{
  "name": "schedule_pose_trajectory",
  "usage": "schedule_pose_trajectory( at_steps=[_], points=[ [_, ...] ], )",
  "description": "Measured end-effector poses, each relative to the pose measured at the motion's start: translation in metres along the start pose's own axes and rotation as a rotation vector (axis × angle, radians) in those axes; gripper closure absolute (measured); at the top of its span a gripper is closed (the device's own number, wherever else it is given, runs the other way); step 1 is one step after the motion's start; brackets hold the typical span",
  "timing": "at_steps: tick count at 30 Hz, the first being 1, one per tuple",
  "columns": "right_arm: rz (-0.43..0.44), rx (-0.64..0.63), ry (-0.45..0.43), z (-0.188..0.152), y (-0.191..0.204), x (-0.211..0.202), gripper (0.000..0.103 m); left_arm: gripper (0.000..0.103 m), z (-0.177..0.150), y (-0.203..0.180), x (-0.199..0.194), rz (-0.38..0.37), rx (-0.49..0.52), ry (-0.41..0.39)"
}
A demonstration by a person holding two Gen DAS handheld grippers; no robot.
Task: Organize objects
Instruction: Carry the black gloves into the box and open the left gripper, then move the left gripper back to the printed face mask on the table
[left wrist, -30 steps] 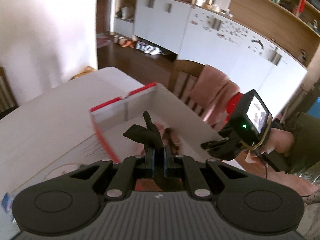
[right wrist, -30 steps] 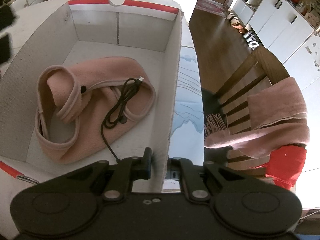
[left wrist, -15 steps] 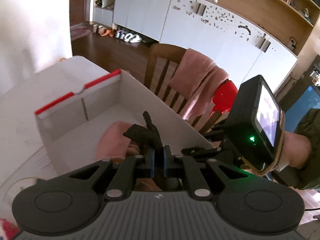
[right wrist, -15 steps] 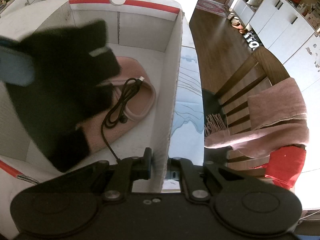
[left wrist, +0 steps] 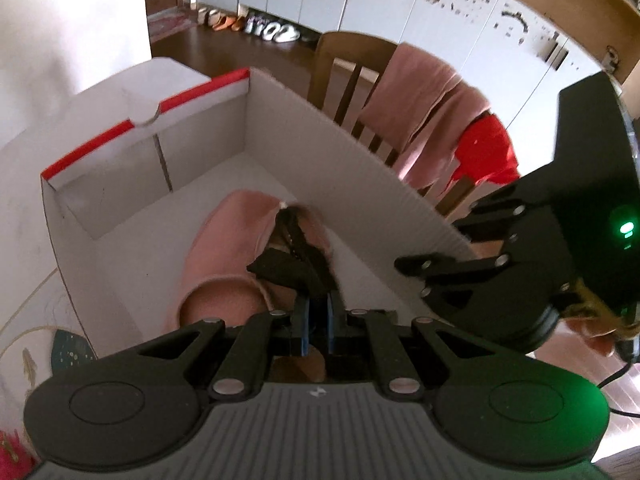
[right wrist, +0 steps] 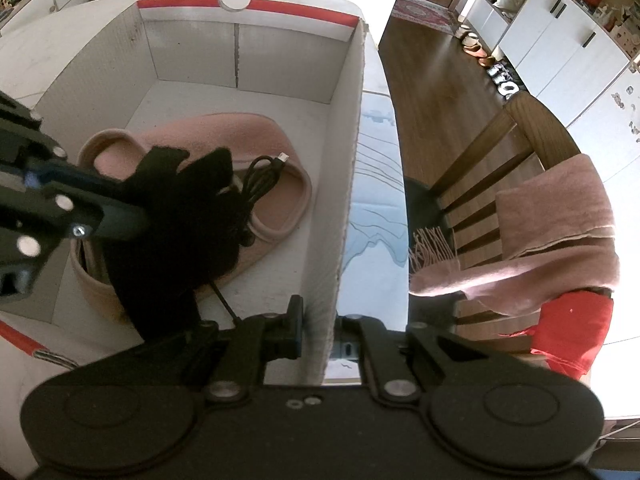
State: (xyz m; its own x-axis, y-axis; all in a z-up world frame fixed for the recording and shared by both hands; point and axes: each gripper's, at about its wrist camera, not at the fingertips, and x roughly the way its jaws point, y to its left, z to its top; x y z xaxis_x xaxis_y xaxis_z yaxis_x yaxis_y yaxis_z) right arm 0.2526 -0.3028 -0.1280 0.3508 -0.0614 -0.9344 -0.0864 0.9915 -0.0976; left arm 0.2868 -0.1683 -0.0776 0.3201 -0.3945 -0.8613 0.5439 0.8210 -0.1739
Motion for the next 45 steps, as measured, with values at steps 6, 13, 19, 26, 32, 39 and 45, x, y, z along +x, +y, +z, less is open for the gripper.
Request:
schedule_pose_trajectory(
  at_steps=[6, 13, 19, 26, 32, 39, 45],
  points=[
    [0.0, 0.001, 0.0, 0.0, 0.0, 0.0, 0.096, 0.096, -0.005, 0.003, 0.008, 0.039, -0.005, 0.029],
    [-0.001, 0.002, 0.001, 0.0, 0.0, 0.0, 0.096, 0.084, -0.01, 0.001, 0.007, 0.077, 0.014, 0.036],
    [-0.003, 0.001, 0.001, 0.001, 0.0, -0.001, 0.095, 0.046, -0.015, 0.003, -0.005, 0.079, -0.005, 0.002],
    [-0.004, -0.002, 0.001, 0.001, 0.0, -0.001, 0.095, 0.046, -0.022, 0.002, -0.031, 0.064, -0.023, -0.043],
    [-0.005, -0.004, 0.002, 0.001, 0.0, -0.001, 0.095, 0.046, -0.038, 0.005, -0.063, 0.056, -0.07, -0.093],
    [-0.008, -0.006, 0.003, 0.001, -0.001, -0.001, 0.095, 0.046, -0.07, 0.03, -0.106, 0.096, -0.182, -0.168],
    [-0.009, 0.0, 0.008, 0.0, -0.002, -0.001, 0.094, 0.036, -0.106, 0.06, -0.144, 0.15, -0.295, -0.223]
  ],
)
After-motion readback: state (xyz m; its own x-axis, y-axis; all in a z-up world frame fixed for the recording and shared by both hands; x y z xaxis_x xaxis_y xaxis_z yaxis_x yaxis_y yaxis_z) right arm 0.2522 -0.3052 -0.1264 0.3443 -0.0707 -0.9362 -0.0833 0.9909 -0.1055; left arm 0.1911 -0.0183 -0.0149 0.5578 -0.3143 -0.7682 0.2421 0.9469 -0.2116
